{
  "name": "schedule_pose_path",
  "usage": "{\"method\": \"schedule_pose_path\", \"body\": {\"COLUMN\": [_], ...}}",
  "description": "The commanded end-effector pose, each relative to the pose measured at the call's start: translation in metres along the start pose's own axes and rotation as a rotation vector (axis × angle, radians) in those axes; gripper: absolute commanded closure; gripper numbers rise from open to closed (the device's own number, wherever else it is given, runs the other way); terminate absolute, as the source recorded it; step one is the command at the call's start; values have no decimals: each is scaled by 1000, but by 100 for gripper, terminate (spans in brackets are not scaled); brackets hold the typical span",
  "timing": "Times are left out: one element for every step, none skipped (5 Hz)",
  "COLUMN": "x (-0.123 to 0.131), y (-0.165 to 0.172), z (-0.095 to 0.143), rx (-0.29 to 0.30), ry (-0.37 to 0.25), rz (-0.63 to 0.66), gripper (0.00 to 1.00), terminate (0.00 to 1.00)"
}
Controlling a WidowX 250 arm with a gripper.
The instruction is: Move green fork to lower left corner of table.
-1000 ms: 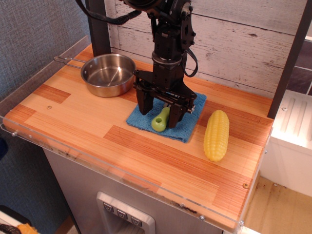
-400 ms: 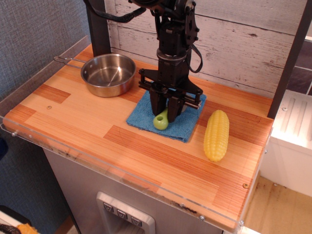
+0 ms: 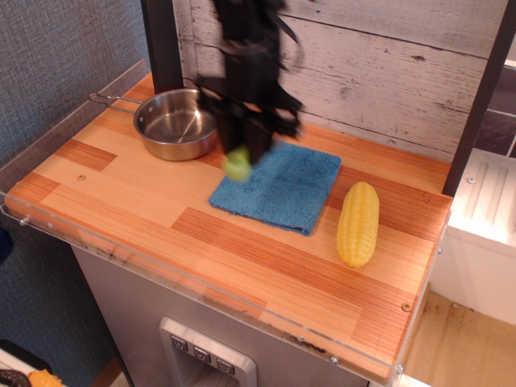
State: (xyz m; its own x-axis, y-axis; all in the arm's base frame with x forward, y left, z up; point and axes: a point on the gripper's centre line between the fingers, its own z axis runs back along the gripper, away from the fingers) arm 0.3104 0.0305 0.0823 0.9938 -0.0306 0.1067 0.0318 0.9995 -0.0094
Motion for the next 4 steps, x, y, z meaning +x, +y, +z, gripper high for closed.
{"method": "schedule_pose_path", "body": {"x": [-60,-77,-72,-65], "y": [79,113,138,159], "z": [20,7,-8,-16], "rx": [93,121,149,176], "ry": [11,36,43,50], "rz": [61,123,146,124], "gripper": [100,100,100,100], "terminate": [0,0,0,0]}}
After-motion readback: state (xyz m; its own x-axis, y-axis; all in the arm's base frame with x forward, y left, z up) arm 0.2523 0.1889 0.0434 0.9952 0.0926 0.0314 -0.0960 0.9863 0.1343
